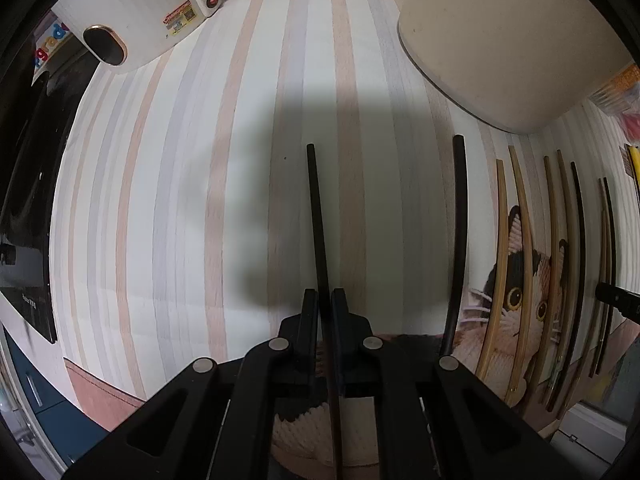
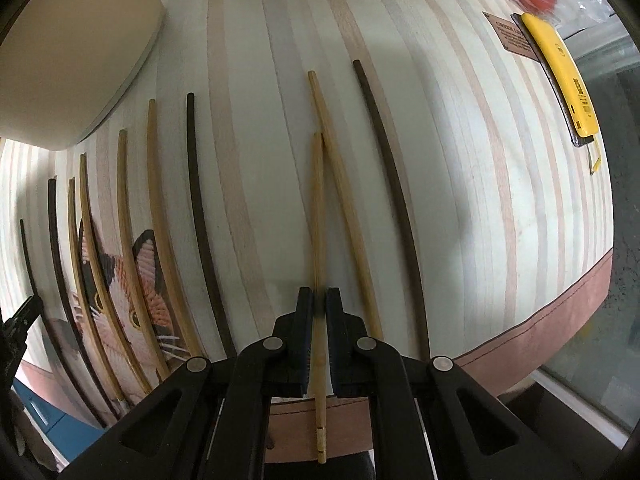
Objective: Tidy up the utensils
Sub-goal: 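Lift both held chopsticks and carry them over the beige utensil holder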
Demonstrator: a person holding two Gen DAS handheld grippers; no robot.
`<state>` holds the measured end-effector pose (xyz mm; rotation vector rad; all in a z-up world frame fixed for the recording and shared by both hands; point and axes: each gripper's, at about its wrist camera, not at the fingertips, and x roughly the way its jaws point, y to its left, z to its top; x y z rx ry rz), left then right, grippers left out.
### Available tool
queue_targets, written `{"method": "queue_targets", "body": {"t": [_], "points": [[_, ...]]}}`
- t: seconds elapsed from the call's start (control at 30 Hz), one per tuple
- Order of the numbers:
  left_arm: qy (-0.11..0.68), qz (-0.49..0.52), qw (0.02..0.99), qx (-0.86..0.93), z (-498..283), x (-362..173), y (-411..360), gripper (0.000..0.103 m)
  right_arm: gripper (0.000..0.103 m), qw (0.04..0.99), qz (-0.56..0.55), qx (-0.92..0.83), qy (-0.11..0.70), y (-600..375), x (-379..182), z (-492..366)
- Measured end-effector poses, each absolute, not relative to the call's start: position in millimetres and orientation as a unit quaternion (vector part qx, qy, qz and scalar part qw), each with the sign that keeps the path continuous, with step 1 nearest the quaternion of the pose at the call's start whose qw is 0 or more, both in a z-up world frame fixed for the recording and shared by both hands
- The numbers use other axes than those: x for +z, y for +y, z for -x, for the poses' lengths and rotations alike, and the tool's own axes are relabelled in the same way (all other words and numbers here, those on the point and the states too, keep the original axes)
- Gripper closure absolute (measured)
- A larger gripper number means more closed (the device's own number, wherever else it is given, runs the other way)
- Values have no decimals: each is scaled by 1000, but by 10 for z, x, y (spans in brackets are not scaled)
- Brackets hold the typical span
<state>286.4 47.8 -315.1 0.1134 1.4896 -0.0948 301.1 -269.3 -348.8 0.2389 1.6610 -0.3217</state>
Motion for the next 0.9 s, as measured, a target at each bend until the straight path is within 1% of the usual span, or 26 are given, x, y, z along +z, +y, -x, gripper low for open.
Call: {"method": "queue_targets", "body": {"t": [0.33,0.63,0.67,0.83,0.9], "points": [[677,-54,733,-46,-2983,-3193,448,98,95,648,-78,-142,744,-2525,-3538,-3357],[665,-70,743,-19,-2910,-3218,283,100,94,657,-69,-132,739,-2488,-3531,-3260],[661,-73,746,-14,-2863,-3179,247,100,96,660,-68,-132,736,-2469,-3520,-3226],[626,-90,775,2,-2764,-2874,149,100,96,694,-91,-116,705,-2437,-3354,-3089],[615,-83,784,11,-2742,-2751,144,100,96,708,-97,-107,692,-2409,-3252,-3075]]}}
